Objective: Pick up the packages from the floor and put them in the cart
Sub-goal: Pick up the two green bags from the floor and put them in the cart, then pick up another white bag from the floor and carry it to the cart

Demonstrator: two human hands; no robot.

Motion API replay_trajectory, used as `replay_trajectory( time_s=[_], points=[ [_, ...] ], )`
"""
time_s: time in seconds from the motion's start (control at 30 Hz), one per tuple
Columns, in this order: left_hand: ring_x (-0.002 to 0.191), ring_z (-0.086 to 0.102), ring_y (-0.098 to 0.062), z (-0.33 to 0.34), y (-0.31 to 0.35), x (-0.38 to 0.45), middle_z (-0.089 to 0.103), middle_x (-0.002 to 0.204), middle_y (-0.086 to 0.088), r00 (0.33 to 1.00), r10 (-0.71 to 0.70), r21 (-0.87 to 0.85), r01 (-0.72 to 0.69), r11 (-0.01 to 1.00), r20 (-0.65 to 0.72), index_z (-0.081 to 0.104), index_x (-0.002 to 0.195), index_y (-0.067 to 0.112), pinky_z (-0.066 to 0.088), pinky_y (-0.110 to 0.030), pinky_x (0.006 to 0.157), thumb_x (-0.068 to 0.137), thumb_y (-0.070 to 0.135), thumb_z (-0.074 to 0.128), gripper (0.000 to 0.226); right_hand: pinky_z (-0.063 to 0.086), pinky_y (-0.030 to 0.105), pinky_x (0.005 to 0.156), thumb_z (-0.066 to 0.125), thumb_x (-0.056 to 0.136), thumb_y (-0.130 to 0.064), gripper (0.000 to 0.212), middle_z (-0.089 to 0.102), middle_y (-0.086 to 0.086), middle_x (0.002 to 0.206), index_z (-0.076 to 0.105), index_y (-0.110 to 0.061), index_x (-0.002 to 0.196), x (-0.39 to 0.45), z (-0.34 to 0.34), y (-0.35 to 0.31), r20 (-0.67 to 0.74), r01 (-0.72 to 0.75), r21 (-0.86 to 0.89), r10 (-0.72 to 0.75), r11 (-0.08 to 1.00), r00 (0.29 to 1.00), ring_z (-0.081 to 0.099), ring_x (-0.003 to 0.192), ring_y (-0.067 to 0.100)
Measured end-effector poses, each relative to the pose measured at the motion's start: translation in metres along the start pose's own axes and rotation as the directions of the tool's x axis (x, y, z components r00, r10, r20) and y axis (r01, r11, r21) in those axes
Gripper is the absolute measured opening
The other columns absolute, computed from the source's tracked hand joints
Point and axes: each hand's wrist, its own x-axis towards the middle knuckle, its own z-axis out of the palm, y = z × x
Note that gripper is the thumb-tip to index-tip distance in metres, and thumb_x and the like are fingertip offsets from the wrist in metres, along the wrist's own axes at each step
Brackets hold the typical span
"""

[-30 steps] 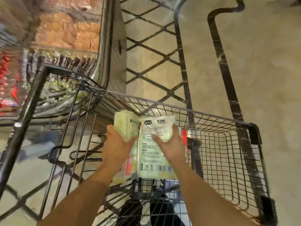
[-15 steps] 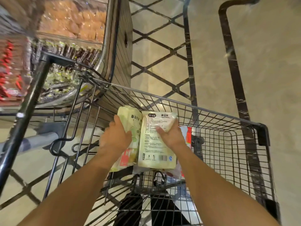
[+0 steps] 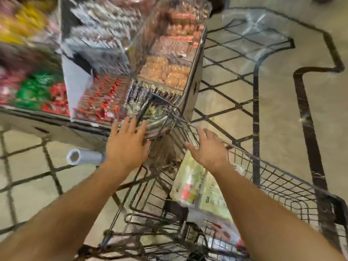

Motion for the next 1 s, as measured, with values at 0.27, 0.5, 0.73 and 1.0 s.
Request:
replay_trajectory(
  time_s=[0.27, 0.5, 0.73, 1.0],
  points=[
    [0.154, 0.037, -0.035, -0.044, -0.193, -0.095, 0.046, 0.163, -0.015, 0.924, -0.323, -0.080, 0.313, 0.946, -0.204, 0.040, 0.163, 0.018, 0.020, -0.056, 0.126, 0.104, 0.052, 0.039, 0.068, 0.044, 0.052, 0.114, 0.037, 0.102, -0.070, 0.081, 0.030, 0.008, 0.171, 0.015, -0.029, 0.168, -0.008, -0.068, -0.205, -0.097, 0.337, -0.189, -0.359, 0.922, 0.928, 0.031, 0.155, 0.035],
    [0.144, 0.047, -0.034, -0.018, -0.390, -0.250, 0.055, 0.154, -0.012, 0.762, -0.605, -0.139, 0.589, 0.796, -0.233, 0.045, 0.159, 0.020, 0.032, -0.055, 0.118, 0.097, 0.059, 0.037, 0.073, 0.044, 0.053, 0.111, 0.042, 0.101, -0.070, 0.079, 0.036, 0.003, 0.167, 0.025, -0.029, 0.166, -0.073, -0.052, -0.435, -0.163, 0.579, -0.231, -0.618, 0.782, 0.769, 0.035, 0.151, 0.033],
    [0.150, 0.041, -0.030, 0.018, -0.543, -0.400, 0.046, 0.162, -0.007, 0.534, -0.831, -0.195, 0.808, 0.555, -0.154, 0.034, 0.163, 0.025, 0.031, -0.051, 0.123, 0.101, 0.060, 0.047, 0.073, 0.043, 0.053, 0.115, 0.041, 0.099, -0.073, 0.081, 0.035, 0.006, 0.168, 0.024, -0.031, 0.166, -0.149, 0.009, -0.655, -0.090, 0.766, -0.236, -0.798, 0.598, 0.595, 0.035, 0.152, 0.034],
    [0.138, 0.053, -0.035, 0.079, -0.689, -0.488, 0.058, 0.151, -0.011, 0.313, -0.942, -0.193, 0.923, 0.332, -0.121, 0.045, 0.158, 0.022, 0.043, -0.050, 0.111, 0.099, 0.060, 0.049, 0.070, 0.026, 0.053, 0.123, 0.040, 0.102, -0.069, 0.078, 0.032, 0.005, 0.170, 0.020, -0.030, 0.167, -0.193, 0.080, -0.845, 0.011, 0.885, -0.292, -0.924, 0.363, 0.382, 0.029, 0.155, 0.033]
  ],
)
